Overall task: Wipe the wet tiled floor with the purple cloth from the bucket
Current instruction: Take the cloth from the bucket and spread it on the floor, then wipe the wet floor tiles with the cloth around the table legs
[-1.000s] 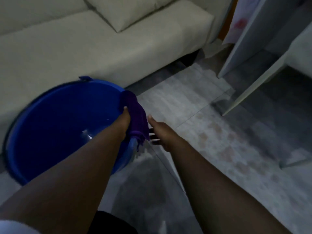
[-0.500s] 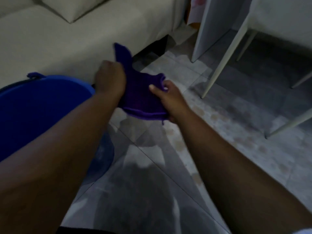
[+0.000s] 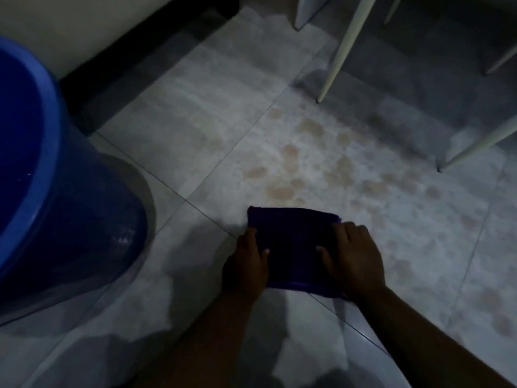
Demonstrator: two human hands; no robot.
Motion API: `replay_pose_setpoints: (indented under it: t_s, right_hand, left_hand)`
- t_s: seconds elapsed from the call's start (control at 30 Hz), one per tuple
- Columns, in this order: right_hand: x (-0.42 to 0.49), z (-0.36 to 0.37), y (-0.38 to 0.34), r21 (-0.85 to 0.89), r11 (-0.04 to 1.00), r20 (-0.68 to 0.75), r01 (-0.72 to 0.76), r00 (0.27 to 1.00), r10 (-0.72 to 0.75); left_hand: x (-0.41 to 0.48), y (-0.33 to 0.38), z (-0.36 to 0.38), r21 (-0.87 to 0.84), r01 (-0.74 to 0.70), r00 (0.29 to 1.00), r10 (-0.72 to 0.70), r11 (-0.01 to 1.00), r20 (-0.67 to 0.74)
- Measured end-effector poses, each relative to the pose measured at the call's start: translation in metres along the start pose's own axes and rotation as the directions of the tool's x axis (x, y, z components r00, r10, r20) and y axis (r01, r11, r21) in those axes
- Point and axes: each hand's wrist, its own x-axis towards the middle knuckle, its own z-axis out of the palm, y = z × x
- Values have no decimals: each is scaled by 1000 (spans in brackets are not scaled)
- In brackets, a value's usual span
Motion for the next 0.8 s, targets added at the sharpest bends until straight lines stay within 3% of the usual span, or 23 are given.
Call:
replay_pose_setpoints:
  t_s: [0.07,0.17,0.23,0.3,0.37,0.47,0.57,0.63,0.73,0.8]
  right_hand:
    - [2,15,-5,-91,965,-30,245,968,-249]
    - [21,36,-21,-114,763,109,636,771,-627]
    - [34,52,-27,-75,658,186,750,658,-729]
    - [42,62,-21,-58,629,220,775,624,-750]
    - [49,62,-3,-68,612,233,788,609,-758]
    - [65,50,38,-106,690,206,716,695,-689]
    - [122,32,56,-161,846,178,508,859,-481]
    - [169,29,27,-177,915,151,364,928,-340]
    - [213,44,-60,-147,946,84,288,957,-278]
    - [210,56,-111,-111,918,58,380,925,-376]
  left_hand:
    - [0,-18,7,87,-32,998,36,996,-44]
    - [13,-39,-4,202,-143,976,173,969,-135]
    - [28,-55,-15,295,-157,936,237,942,-260]
    - [45,-70,-28,364,-112,899,250,925,-360]
    - [63,-84,-39,431,-40,915,206,901,-347]
    - [79,-98,-42,517,9,947,159,856,-279]
    - [82,-100,-38,541,28,943,156,840,-292]
    - [82,-99,-37,537,44,943,143,843,-300]
    - [85,-96,-47,449,73,936,94,891,-339]
    - [95,-91,-57,361,66,905,97,930,-415]
